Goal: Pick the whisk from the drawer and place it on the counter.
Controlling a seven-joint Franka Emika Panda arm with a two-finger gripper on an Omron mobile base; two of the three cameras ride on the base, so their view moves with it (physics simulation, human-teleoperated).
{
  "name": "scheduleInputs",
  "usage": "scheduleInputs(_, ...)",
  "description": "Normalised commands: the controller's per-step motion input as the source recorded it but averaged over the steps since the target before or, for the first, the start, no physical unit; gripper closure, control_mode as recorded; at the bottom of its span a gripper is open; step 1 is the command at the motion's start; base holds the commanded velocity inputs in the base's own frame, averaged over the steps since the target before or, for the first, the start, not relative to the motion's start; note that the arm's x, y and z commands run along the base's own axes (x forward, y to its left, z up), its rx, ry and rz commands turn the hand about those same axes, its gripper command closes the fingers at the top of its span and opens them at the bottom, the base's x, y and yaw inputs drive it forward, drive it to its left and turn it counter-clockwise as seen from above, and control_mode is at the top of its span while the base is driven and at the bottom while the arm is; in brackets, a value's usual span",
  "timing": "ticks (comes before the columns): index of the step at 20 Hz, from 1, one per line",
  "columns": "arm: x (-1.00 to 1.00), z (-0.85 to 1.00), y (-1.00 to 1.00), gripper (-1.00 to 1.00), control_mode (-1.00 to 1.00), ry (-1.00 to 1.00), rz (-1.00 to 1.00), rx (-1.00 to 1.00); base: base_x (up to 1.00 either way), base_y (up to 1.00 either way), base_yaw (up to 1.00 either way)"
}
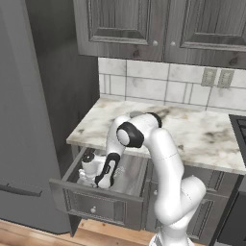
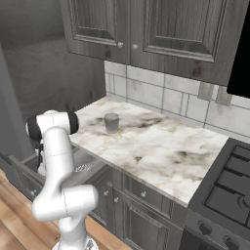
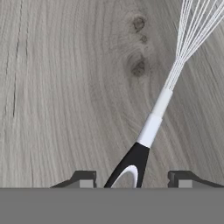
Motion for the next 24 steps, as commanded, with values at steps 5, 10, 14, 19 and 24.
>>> scheduleInputs(5,0.00,-0.20,0.00,1.00,-1.00,0.00,-0.01,0.05,0.00,0.00,0.00)
scheduleInputs(10,0.01,0.03,0.00,1.00,-1.00,0.00,-0.15,0.01,0.00,0.00,0.00)
scheduleInputs(14,0.00,0.60,0.06,1.00,-1.00,0.01,-0.22,0.00,0.00,0.00,0.00)
scheduleInputs(19,0.15,0.98,0.12,1.00,-1.00,0.08,-0.28,0.00,0.00,0.00,0.00)
scheduleInputs(24,0.21,1.00,0.09,1.00,-1.00,0.14,-0.28,0.00,0.00,0.00,0.00)
